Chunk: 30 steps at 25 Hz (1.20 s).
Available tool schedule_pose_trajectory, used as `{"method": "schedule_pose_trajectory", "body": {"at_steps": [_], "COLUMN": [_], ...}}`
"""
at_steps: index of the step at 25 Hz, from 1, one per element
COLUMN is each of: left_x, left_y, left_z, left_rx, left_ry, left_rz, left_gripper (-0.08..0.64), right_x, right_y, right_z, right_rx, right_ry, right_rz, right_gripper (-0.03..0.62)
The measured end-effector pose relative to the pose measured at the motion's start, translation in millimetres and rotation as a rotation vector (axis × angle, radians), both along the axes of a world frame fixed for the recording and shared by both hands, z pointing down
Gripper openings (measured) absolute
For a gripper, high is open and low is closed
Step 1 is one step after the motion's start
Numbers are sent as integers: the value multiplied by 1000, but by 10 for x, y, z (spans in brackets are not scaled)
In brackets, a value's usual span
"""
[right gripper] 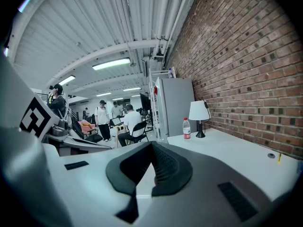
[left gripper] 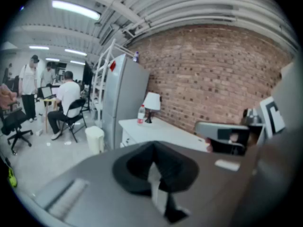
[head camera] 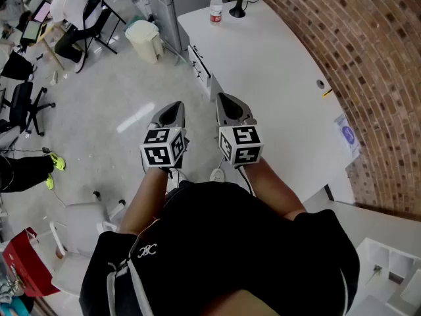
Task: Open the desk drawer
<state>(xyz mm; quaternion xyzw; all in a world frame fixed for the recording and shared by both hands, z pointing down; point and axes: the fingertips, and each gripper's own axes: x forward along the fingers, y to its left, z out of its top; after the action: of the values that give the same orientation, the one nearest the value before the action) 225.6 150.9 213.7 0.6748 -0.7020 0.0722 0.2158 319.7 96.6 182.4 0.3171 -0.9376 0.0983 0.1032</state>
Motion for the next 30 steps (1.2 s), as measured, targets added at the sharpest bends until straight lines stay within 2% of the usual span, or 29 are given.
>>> {"method": "schedule_pose_trajectory", "body": {"at_steps": [4, 12, 17, 25, 30], "left_x": [-59, -332, -642, -1225, -1600], "left_y": [83, 235, 367, 599, 755], "left_z": [41, 90, 131, 273, 351], "left_rx": [-17, -15, -12, -1, -3], "left_ry": [-24, -8, 16, 56, 73], "left_rz": [11, 4, -6, -13, -24], "left_gripper": [-2, -2, -2, -2, -2], "right_x": [-88, -387, -693, -1124, -1401], "right_y": [74, 201, 333, 425, 555], "right_z": [10, 86, 106, 208, 291], "right_rx": [-6, -19, -15, -15, -27], "right_ry": [2, 32, 56, 82, 109], "right_rz": [5, 16, 12, 82, 84], "right_gripper": [-2, -2, -2, -2, -2]}}
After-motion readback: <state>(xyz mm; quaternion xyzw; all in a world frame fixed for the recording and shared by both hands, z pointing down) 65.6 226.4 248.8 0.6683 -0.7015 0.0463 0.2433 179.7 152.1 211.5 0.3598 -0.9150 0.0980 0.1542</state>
